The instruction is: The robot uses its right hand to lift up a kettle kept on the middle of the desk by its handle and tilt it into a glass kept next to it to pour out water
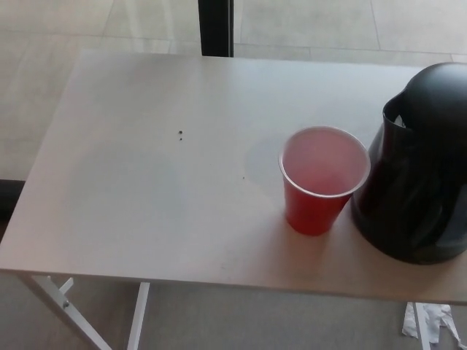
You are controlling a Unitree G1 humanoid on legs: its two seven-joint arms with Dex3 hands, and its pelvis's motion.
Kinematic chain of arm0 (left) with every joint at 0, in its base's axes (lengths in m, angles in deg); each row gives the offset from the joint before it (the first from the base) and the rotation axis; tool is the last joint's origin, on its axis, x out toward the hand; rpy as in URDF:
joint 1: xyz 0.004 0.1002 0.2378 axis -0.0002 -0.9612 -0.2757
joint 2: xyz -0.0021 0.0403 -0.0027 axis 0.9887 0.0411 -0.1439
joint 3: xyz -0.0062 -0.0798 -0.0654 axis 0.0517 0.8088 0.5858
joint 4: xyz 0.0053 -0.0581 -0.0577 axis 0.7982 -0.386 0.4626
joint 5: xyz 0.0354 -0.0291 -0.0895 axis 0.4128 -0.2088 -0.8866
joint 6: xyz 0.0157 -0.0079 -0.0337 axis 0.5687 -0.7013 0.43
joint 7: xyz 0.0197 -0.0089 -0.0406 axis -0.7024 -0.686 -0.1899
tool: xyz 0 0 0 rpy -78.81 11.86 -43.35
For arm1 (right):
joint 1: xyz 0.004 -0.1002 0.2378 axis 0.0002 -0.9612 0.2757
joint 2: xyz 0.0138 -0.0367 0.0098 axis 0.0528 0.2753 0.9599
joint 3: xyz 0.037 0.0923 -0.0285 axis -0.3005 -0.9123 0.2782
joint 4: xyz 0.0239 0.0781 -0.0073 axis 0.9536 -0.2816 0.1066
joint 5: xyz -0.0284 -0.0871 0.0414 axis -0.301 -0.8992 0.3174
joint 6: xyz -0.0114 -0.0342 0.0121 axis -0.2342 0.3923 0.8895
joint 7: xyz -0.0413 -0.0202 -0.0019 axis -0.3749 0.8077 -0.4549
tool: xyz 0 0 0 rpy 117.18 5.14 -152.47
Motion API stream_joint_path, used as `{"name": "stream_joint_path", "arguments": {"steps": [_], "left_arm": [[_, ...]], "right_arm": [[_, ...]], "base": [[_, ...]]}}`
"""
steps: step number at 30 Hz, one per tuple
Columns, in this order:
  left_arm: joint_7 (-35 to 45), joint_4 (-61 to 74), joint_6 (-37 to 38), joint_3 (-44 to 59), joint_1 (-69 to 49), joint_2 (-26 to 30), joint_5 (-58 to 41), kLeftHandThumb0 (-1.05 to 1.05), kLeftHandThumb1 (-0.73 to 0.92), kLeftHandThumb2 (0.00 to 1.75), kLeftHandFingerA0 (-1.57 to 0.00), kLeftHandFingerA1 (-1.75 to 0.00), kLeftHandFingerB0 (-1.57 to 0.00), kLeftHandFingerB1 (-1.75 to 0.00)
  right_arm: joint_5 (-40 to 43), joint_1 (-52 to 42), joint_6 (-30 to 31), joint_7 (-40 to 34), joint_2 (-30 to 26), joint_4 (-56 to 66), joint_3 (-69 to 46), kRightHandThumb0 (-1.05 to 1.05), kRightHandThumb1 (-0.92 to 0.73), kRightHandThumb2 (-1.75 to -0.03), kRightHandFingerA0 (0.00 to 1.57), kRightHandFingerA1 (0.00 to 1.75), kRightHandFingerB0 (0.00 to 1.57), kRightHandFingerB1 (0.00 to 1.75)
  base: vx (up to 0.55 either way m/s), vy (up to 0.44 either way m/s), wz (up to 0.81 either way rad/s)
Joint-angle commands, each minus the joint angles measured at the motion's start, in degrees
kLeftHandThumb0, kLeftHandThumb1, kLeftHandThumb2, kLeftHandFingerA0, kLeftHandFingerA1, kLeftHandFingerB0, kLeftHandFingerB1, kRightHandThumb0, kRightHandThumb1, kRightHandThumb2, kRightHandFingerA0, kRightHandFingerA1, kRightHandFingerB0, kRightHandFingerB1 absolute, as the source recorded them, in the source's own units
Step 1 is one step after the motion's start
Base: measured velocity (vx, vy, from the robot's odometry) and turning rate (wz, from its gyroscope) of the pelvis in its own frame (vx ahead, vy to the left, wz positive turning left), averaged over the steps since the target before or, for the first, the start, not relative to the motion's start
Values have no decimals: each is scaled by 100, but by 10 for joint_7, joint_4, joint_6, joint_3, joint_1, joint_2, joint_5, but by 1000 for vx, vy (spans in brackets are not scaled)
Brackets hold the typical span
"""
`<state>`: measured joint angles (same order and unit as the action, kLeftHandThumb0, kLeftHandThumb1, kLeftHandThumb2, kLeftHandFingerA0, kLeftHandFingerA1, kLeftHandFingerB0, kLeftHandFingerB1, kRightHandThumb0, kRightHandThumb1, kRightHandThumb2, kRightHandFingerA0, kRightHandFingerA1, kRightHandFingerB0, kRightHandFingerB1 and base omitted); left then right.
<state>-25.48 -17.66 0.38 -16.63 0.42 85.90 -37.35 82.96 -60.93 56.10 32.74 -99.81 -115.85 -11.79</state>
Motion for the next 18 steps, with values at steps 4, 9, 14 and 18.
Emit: {"name": "stream_joint_path", "arguments": {"steps": [4,9,14,18], "left_arm": [[0,-3,24,-10,1,14,6,-64,67,60,-52,-50,-43,-43],[4,8,22,-11,-4,14,2,-68,65,60,-53,-52,-43,-43],[6,16,14,-11,-6,15,0,-65,68,60,-52,-51,-38,-41],[3,19,11,-11,-7,14,0,-69,54,92,-47,-61,-33,-53]], "right_arm": [[-27,-32,-12,7,3,33,14,-59,-42,-75,26,50,13,39],[-30,-45,-9,16,2,46,18,-58,-42,-75,26,51,13,39],[-39,-50,-22,2,10,58,18,-56,-42,-74,32,54,18,41],[-27,-50,-29,-27,35,60,-3,-41,-53,-57,48,53,28,34]], "base": [[0,0,0],[0,0,0],[0,0,0],[0,0,0]]}}
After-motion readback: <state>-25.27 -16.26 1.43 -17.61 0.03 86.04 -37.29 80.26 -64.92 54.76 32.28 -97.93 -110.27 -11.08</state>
